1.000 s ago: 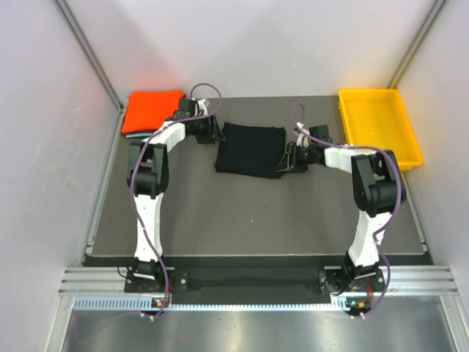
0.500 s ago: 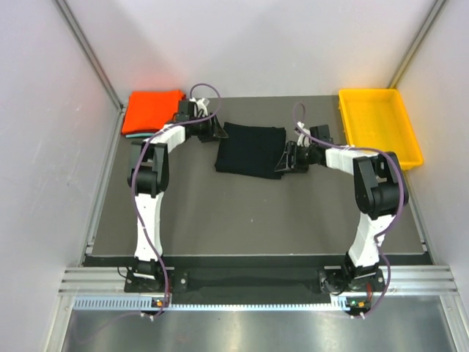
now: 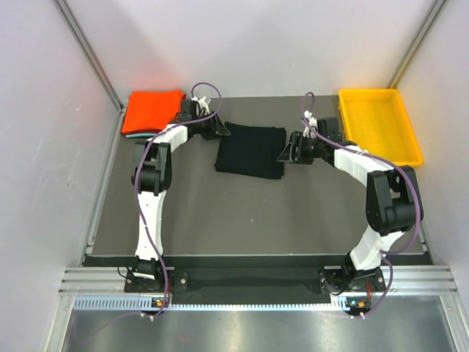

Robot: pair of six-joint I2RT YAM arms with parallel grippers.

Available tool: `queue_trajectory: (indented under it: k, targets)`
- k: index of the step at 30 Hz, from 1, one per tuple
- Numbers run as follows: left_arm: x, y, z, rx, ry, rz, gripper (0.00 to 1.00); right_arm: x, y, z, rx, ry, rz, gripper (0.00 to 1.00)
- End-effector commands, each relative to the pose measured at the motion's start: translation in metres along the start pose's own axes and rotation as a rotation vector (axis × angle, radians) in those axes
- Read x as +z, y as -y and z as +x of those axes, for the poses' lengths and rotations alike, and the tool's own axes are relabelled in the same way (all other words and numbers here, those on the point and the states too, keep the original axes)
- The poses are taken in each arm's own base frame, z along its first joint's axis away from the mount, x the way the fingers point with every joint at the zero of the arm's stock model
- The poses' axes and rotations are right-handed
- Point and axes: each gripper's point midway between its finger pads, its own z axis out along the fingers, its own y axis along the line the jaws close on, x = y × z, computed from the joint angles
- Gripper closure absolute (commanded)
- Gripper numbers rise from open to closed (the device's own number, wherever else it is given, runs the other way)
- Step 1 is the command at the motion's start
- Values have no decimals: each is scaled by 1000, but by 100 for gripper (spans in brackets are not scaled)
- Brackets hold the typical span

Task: Fold and stack the t-shirts
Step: Neatly place the folded tshirt to the corner

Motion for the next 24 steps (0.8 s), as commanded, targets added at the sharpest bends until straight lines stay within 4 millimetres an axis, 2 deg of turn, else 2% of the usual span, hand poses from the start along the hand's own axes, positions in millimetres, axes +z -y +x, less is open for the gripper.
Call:
queue_trajectory:
  k: [1, 7, 11, 12, 14, 16, 17, 18, 20, 21, 23, 24]
  targets:
    - [21, -27, 45, -50, -105, -81, 52, -13, -7, -3, -14, 30, 1, 43]
    - [20, -34, 53, -31, -102, -147, 54, -21, -8, -2, -19, 42, 2, 43]
    - [22, -32, 56, -34, -107, -164, 68, -24, -11, -4, -25, 52, -8, 43]
    - [22, -30, 56, -30, -108, -176, 79, -25, -13, -4, -25, 53, -12, 43]
    - [21, -24, 53, -22, -104, -190, 92, -28, -15, -6, -30, 62, -17, 43]
    - [14, -7, 44, -11, -95, -187, 100, -31, -18, -5, -36, 62, -25, 43]
    - [12, -2, 41, 5, -82, -208, 100, -32, -18, -4, -35, 63, -24, 43]
    - [3, 10, 28, 30, -54, -208, 100, -34, -19, -5, -39, 68, -25, 43]
    - [-9, 19, 18, 52, -32, -228, 100, -36, -20, -5, -42, 73, -28, 43]
    - [-18, 28, 6, 69, -4, -231, 100, -37, -21, -3, -43, 73, -30, 43]
    - [-30, 34, 0, 85, -1, -251, 100, -39, -23, -3, -45, 79, -36, 43]
    - [-37, 41, -10, 105, 21, -258, 100, -41, -24, -4, -45, 81, -41, 43]
